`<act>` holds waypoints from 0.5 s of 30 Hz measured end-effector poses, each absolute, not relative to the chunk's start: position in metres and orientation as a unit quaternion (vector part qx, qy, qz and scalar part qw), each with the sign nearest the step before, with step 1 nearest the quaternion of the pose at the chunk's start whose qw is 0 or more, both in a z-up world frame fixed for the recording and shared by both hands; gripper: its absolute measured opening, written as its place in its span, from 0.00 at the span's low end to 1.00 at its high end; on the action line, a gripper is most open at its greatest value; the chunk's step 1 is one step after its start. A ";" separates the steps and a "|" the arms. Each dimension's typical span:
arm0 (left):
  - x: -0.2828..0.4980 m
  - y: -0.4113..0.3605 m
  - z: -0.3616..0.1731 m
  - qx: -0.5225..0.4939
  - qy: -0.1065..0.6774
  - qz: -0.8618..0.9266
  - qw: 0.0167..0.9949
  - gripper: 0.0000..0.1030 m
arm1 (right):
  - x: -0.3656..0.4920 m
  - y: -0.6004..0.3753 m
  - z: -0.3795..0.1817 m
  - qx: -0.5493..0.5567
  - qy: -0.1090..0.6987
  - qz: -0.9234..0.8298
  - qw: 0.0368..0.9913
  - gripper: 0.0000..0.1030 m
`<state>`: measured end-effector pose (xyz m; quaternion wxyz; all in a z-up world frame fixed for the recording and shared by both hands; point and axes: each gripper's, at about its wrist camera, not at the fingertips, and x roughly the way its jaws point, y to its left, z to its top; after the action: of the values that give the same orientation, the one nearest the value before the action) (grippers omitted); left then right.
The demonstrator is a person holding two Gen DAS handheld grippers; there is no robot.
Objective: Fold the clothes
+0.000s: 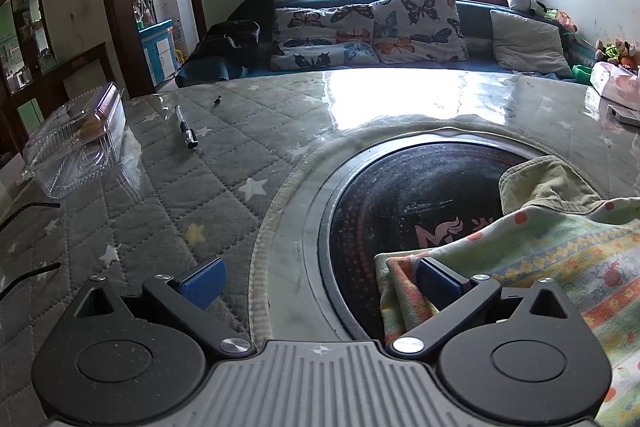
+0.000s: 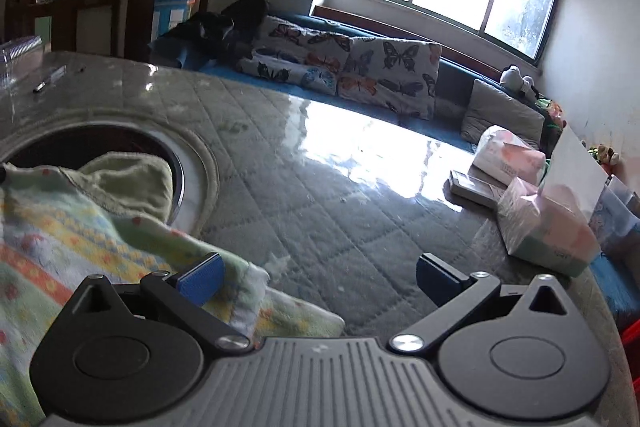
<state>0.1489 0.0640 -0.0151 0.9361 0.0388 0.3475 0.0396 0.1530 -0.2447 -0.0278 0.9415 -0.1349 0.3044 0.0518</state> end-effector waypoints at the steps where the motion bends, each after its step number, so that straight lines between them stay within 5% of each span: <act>1: 0.149 0.064 -0.015 0.039 0.348 0.040 0.936 1.00 | 0.156 -0.243 -0.030 -0.140 0.307 0.048 0.940 1.00; 15: 0.135 0.074 -0.005 0.018 0.345 0.038 0.938 1.00 | 0.126 -0.224 -0.012 -0.173 0.282 0.086 0.940 1.00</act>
<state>0.1348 0.0741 -0.0051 0.9378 0.0185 0.3445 0.0383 0.1265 -0.2239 -0.0125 0.9399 -0.1726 0.2818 0.0860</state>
